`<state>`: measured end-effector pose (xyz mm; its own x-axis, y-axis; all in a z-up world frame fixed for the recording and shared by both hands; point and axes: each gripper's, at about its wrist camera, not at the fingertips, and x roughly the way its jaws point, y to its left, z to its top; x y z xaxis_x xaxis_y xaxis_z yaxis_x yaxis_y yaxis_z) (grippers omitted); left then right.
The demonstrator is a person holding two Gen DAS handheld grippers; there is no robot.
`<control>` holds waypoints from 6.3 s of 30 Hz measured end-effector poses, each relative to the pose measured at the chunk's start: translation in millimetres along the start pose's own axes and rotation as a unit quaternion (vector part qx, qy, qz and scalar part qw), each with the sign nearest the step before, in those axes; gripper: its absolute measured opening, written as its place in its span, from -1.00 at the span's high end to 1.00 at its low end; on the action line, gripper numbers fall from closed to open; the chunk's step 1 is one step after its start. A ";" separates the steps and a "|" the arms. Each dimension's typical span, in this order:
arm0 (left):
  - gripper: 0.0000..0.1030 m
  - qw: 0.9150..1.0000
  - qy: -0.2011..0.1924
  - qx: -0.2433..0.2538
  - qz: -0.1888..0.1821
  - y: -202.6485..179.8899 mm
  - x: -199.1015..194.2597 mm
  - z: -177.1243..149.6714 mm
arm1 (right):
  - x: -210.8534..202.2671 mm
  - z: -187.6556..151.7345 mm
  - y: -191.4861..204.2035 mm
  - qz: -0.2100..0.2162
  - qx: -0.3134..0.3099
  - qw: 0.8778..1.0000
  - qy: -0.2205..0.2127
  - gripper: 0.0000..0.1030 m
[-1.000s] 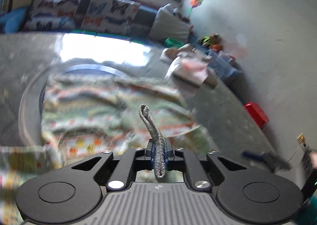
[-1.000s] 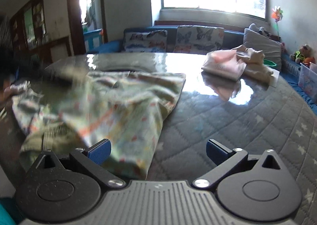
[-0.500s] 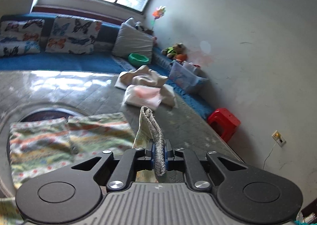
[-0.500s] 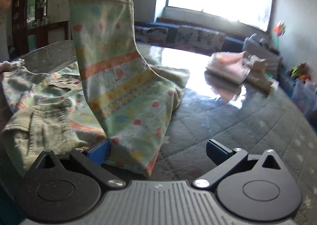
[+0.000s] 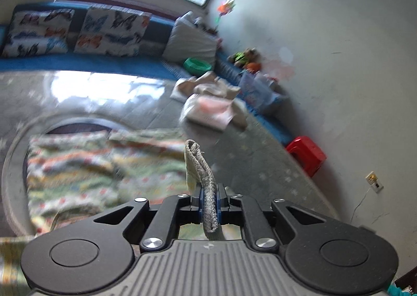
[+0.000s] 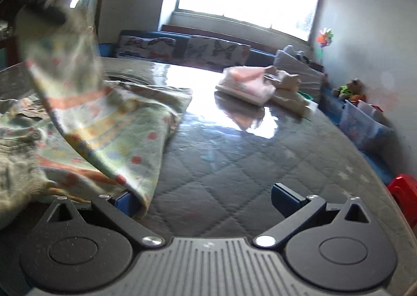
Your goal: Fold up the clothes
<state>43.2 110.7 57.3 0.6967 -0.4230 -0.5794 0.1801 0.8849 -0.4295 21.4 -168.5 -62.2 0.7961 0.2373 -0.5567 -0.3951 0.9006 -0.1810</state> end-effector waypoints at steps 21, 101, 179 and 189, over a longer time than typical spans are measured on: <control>0.80 0.996 0.047 -0.061 0.047 51.1 14.7 -59.9 | -28.5 34.7 -24.0 0.096 0.014 0.995 -0.010 -1.00; 0.03 0.846 -0.131 -0.277 0.437 217.3 -148.2 -108.1 | 18.3 96.5 114.2 0.180 -0.120 0.976 -0.027 -1.00; 0.08 0.993 -0.023 -0.078 0.084 69.8 -49.2 -99.3 | 45.0 114.2 34.3 0.324 0.187 0.923 0.094 0.90; 0.11 0.994 -0.031 -0.063 0.079 70.9 -43.8 -73.5 | 46.5 111.8 35.7 0.305 0.165 0.935 0.076 0.90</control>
<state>-25.6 177.6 1.4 0.7521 -0.2639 -0.6039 -0.0210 0.9063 -0.4222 95.6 -84.7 -3.8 0.3844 0.7118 -0.5879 -0.5709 0.6837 0.4545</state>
